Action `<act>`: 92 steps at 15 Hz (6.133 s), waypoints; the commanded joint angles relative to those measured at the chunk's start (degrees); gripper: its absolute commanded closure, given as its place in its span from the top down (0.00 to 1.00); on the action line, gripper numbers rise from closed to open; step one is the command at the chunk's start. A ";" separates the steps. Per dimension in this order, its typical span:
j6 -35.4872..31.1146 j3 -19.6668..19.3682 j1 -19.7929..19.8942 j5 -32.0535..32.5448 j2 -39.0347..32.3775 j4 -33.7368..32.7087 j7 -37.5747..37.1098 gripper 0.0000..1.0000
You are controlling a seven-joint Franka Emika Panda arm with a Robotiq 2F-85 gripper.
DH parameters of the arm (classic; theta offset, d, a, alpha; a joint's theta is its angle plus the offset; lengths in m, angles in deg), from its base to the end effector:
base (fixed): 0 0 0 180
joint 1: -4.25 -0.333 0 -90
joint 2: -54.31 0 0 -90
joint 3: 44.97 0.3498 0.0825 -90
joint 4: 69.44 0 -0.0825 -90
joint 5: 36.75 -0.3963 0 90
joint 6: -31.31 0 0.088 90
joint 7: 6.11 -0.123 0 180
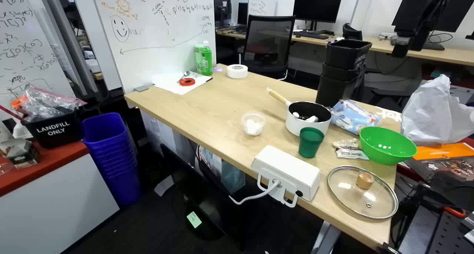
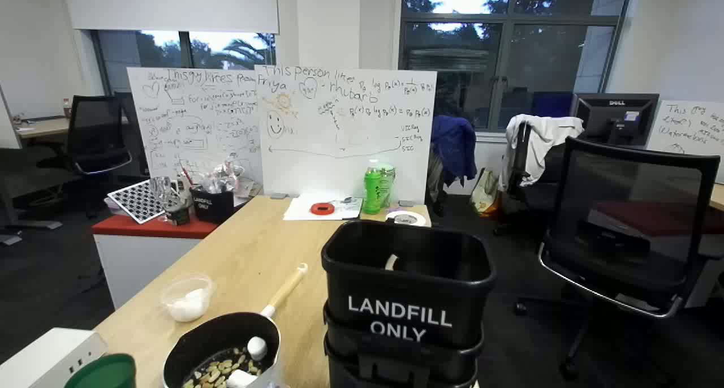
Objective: Pour the contents of the cup into the pot
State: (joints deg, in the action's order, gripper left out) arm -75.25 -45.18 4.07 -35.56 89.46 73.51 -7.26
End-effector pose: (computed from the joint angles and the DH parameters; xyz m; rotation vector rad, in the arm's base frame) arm 0.3539 -0.0022 0.4991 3.1234 -0.0215 -0.0335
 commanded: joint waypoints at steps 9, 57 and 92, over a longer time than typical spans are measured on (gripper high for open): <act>0.13 0.17 0.19 -0.11 -0.03 -0.11 0.08 1.00; -0.21 4.35 -3.12 -7.29 -32.47 -11.56 -5.99 1.00; -27.60 4.09 -4.98 9.40 -51.12 -12.00 3.10 1.00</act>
State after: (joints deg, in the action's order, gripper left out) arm -102.15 -40.71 -1.25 -27.71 39.93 62.61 -7.84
